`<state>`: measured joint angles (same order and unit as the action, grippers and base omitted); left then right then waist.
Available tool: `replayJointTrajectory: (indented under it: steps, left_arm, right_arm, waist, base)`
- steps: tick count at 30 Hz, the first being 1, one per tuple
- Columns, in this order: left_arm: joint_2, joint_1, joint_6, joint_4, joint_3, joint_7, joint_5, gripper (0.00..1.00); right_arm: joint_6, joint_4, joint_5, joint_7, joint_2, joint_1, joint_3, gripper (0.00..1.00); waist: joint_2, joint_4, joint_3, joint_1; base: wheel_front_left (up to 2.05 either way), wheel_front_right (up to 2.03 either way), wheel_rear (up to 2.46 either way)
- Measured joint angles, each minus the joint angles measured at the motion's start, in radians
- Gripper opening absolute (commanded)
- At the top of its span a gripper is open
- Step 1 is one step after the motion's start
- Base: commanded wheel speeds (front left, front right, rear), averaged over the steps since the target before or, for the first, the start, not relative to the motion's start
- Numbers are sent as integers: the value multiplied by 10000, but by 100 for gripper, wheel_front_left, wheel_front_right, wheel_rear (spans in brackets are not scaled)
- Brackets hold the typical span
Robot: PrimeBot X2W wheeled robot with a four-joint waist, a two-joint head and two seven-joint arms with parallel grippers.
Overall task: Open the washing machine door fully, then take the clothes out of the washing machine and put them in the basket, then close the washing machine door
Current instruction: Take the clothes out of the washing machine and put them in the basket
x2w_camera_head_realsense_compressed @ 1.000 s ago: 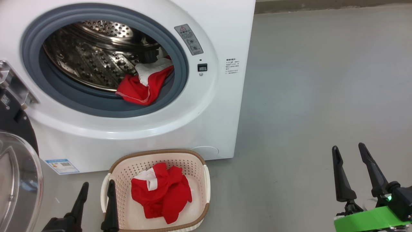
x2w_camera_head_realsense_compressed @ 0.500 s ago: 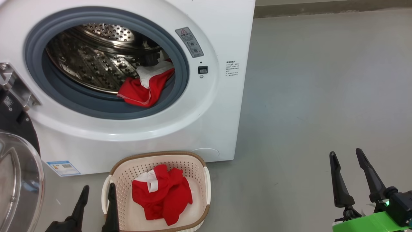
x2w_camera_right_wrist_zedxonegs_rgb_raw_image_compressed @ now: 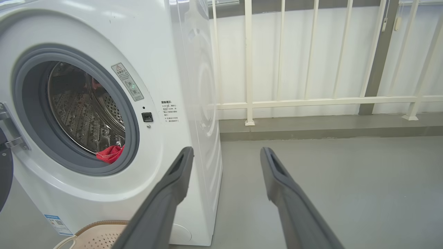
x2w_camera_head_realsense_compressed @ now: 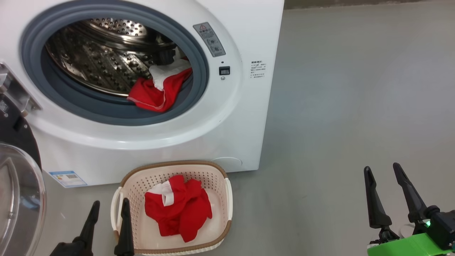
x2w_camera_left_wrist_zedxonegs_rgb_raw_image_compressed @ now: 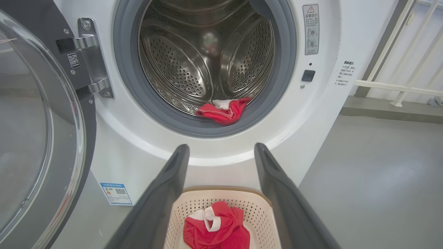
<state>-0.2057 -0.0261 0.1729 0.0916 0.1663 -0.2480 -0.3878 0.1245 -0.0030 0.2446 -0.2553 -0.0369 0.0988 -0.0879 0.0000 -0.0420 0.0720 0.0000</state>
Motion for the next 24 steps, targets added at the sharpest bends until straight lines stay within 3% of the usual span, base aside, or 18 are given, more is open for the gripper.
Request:
replayJointTrajectory:
  steps: [14, 24]
  left_arm:
    - [182, 1042, 215, -466, 163, 104, -8, 100]
    - [265, 2835, 203, -205, 174, 192, -4, 100]
  right_arm:
    - [-2, -184, 6, 0, 2, -299, 67, 100]
    - [-2, -288, 12, 0, -2, -880, 190, 100]
  waist:
    - [0, 58, 967, 0]
    - [0, 117, 2003, 0]
  base:
    - [0, 0, 0]
    - [0, 0, 0]
